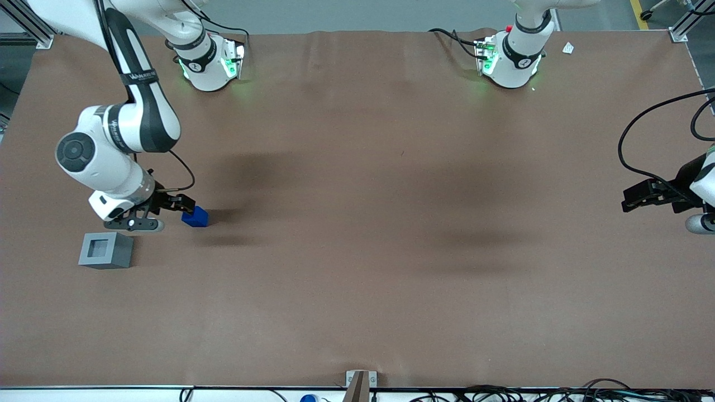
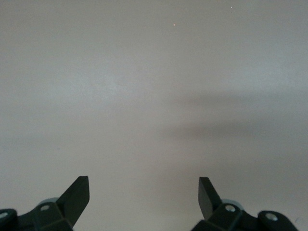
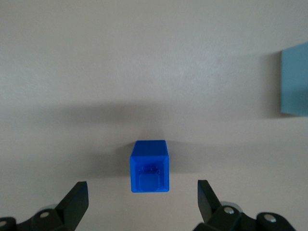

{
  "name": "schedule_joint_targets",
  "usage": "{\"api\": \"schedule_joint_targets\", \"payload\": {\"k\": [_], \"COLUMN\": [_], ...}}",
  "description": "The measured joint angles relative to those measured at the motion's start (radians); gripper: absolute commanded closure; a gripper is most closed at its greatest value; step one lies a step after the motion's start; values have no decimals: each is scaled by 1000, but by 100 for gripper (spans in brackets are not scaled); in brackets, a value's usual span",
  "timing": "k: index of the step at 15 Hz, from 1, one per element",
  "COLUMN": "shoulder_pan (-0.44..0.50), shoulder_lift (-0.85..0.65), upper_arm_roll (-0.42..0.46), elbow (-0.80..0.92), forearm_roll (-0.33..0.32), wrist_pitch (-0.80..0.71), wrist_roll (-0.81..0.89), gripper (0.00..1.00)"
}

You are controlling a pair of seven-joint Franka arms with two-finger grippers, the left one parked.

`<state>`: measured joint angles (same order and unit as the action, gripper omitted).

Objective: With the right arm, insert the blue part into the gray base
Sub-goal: 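Lower the right gripper over the blue cube and close on it, then lift the blue cube and carry it over the gray base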

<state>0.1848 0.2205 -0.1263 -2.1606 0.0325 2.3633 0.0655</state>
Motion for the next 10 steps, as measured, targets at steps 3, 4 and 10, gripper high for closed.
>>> {"api": "schedule_joint_targets", "payload": {"k": [3,4,10], "shoulder_pan": [-2,-5,-8], "shoulder_lift": [41,53,114], "upper_arm_roll": [-3,-4,-5], "elbow": [-17,-25,-31], "forearm_roll": [0,0,24], "wrist_pitch": [54,66,80], "wrist_roll": [1,2,3], "gripper": [4,5,23]}}
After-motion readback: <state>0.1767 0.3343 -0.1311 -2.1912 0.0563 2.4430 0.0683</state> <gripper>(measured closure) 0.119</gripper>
